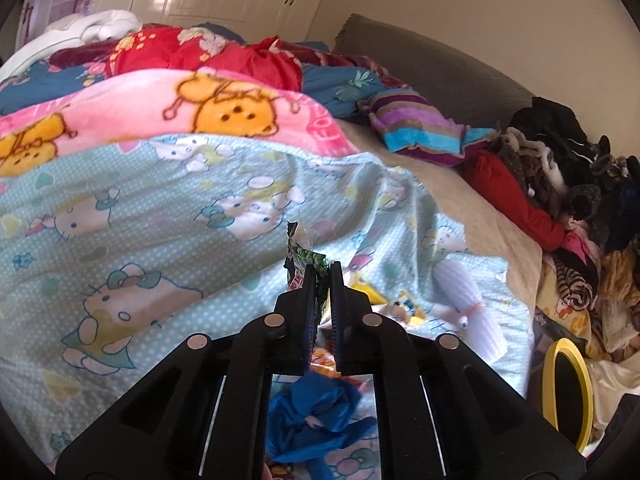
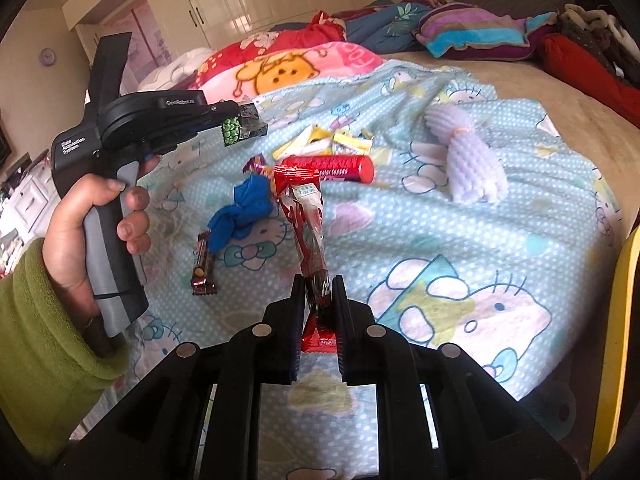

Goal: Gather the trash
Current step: 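Carry the green wrapper and red snack wrapper over the bin with both tools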

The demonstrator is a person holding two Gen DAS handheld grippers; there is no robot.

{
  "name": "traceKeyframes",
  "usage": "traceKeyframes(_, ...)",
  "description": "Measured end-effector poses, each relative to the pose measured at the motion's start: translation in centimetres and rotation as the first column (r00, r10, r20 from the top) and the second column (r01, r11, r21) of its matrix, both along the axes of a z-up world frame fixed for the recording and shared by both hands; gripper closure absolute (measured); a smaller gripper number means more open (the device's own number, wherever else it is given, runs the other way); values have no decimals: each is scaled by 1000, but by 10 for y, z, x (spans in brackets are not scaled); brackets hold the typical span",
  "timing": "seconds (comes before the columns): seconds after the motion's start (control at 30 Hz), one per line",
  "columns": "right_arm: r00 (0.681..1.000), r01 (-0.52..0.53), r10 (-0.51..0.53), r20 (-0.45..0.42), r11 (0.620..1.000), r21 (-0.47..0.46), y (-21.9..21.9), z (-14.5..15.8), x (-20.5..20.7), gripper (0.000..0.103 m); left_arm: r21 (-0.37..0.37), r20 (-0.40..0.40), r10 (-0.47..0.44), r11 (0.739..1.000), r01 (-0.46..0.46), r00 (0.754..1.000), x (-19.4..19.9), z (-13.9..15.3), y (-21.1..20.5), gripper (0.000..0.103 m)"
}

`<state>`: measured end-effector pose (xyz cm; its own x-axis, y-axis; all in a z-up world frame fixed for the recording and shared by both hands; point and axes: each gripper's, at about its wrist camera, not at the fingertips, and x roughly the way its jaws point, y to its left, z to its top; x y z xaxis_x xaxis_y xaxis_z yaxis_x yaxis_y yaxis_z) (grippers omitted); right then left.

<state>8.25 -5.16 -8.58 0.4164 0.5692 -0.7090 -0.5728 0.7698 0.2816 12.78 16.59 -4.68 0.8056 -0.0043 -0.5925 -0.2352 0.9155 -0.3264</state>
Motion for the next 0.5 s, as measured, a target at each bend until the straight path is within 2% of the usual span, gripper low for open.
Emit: traceKeyframes(0.5, 995, 92, -94, 39, 994, 52, -32, 22, 8, 90, 27, 43, -119, 993, 118, 992, 1, 21, -47, 99)
